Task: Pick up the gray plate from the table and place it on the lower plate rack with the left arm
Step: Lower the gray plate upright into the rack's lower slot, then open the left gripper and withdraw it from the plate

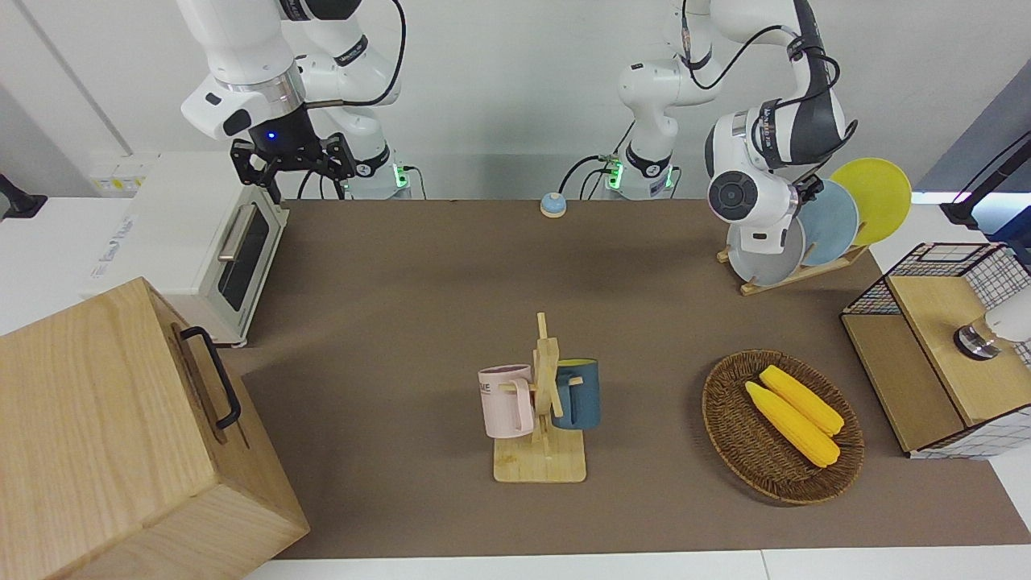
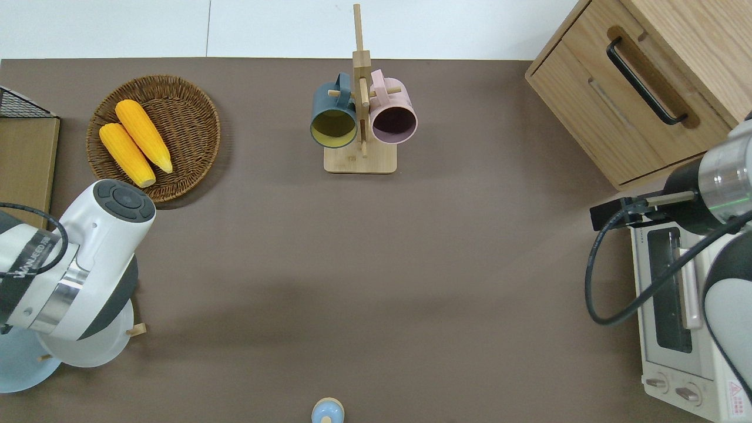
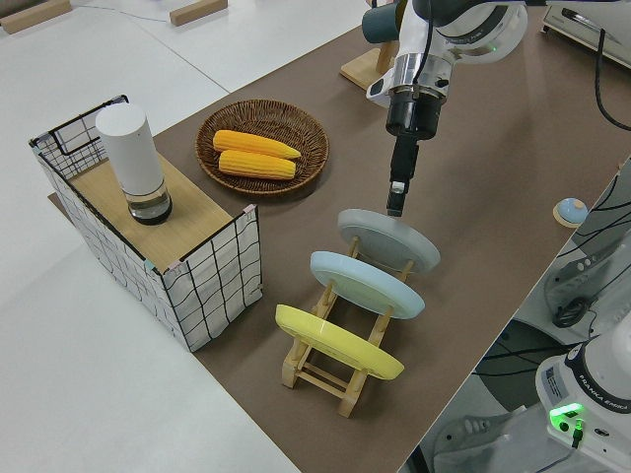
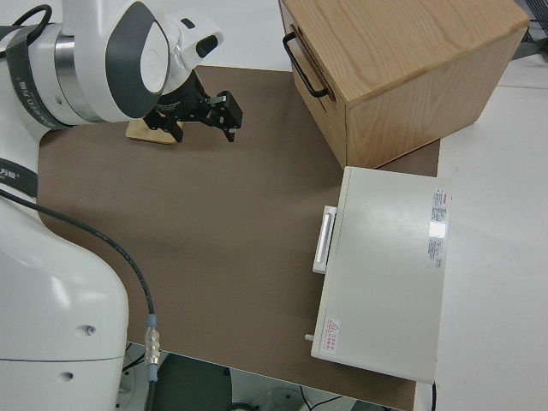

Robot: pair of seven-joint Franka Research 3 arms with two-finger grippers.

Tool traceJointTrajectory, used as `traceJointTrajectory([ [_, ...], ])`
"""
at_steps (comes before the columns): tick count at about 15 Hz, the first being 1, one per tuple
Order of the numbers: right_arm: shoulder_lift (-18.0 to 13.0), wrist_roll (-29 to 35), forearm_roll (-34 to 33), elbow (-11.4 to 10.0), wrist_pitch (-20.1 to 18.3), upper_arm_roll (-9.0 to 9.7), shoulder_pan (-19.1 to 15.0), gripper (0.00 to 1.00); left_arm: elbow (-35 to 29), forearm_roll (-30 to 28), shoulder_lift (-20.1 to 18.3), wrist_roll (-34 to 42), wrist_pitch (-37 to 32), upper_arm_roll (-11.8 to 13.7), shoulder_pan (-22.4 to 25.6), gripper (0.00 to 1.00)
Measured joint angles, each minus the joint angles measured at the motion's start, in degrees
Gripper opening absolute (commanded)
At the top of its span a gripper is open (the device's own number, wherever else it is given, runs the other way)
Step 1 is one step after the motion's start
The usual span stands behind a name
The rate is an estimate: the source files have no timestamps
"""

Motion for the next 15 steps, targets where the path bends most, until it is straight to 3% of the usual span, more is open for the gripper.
traceJointTrajectory([
  [3, 0.0, 0.0, 0.0, 0.0, 0.0, 0.0, 0.0, 0.983, 2.5, -5.6, -0.1, -0.1, 0.3, 0.0, 0.0, 0.98],
  [12, 0.0, 0.0, 0.0, 0.0, 0.0, 0.0, 0.0, 0.983, 10.8, -23.7, -1.9, 0.0, 7.5, 0.0, -0.2, 0.99],
  [15, 0.0, 0.0, 0.0, 0.0, 0.0, 0.0, 0.0, 0.983, 13.6, -29.4, -3.4, 4.7, 7.7, 0.6, -0.1, 0.99],
])
